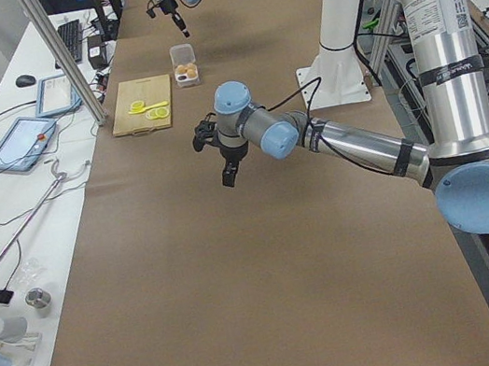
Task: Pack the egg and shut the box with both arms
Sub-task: 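Push the clear lid down over the eggs with the right gripper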
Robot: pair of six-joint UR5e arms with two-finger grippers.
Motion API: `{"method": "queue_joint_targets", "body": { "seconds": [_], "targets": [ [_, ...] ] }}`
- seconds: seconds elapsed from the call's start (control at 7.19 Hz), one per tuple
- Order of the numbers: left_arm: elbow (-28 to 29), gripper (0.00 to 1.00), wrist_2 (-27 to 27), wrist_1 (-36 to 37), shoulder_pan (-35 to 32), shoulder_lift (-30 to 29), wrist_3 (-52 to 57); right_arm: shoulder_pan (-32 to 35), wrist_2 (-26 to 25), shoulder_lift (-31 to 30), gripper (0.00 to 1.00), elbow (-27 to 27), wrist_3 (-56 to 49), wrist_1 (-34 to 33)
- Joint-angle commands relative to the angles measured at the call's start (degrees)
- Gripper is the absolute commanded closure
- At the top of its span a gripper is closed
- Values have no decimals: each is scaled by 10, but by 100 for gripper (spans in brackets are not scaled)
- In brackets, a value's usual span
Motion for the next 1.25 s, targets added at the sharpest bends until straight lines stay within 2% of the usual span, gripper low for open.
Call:
{"method": "queue_joint_targets", "body": {
  "seconds": [0.0,0.28,0.56,0.84,1.11],
  "targets": [
    [1,3,0,0,-1,0,0,-17,5,47,89,-42,14,5],
    [0,3,0,0,-1,0,-1,-26,5,75,89,-80,14,6],
    [0,3,0,0,-1,0,-1,-30,4,88,89,-92,14,5],
    [0,3,0,0,-1,0,-1,-33,6,135,88,-135,17,5],
    [1,3,0,0,-3,1,-1,-33,13,164,88,-141,53,4]
  ]
}}
